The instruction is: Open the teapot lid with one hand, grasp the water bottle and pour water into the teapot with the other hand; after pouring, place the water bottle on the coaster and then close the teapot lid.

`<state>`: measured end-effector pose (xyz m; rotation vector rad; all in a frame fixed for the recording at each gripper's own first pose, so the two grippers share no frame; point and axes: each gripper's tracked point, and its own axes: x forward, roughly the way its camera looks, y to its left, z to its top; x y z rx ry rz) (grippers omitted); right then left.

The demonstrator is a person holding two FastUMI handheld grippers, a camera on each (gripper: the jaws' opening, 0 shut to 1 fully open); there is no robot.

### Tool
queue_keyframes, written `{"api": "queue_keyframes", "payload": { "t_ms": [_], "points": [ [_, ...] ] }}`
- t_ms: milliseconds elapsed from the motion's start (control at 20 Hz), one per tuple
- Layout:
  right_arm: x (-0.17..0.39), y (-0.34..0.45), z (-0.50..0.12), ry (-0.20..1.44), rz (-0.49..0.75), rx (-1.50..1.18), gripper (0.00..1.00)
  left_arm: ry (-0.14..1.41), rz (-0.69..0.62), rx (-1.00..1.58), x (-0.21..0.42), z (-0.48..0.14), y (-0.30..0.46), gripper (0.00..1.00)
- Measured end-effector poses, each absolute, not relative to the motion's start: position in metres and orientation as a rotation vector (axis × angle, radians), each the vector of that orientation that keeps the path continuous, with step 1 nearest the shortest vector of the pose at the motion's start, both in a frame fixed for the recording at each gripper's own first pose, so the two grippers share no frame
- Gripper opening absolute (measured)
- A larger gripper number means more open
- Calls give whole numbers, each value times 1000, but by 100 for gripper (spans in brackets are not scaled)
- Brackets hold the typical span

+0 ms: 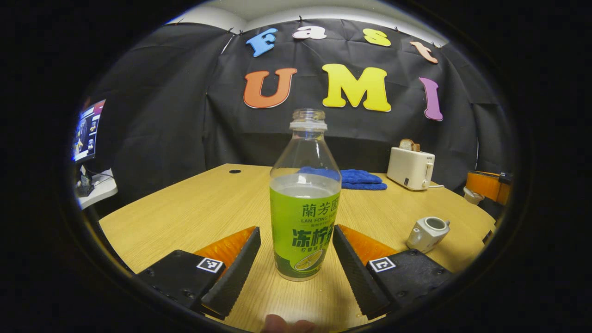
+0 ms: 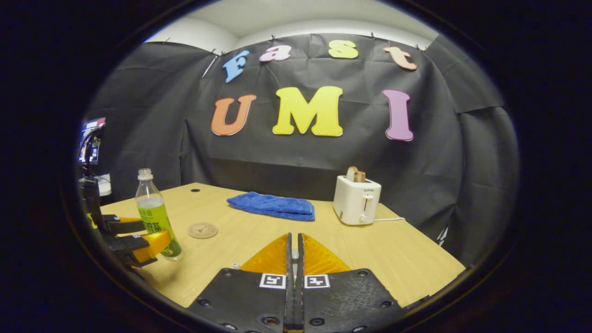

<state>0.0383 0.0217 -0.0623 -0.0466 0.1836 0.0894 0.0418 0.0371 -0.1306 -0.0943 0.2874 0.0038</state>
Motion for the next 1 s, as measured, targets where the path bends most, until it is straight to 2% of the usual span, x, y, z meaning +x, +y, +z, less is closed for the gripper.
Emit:
{"api": "queue_keyframes", "payload": {
  "t_ms": [250, 350, 400, 450, 650, 1000],
  "points": [
    [39, 16, -61, 183, 86, -58, 0, 304, 1, -88, 45, -135, 37, 98],
    [40, 15, -60, 185, 88, -59, 0, 319, -5, -91, 43, -138, 36, 90],
    [40, 13, -60, 185, 88, -63, 0, 320, -4, -87, 43, -137, 36, 83],
    [40, 12, -58, 184, 88, -66, 0, 325, -4, -82, 43, -137, 37, 81],
    [40, 4, -57, 180, 83, -68, 0, 364, 5, -48, 39, -137, 41, 77],
    [39, -12, -64, 196, 91, -67, 0, 336, 35, 193, 35, -106, 52, 74]
  ]
}}
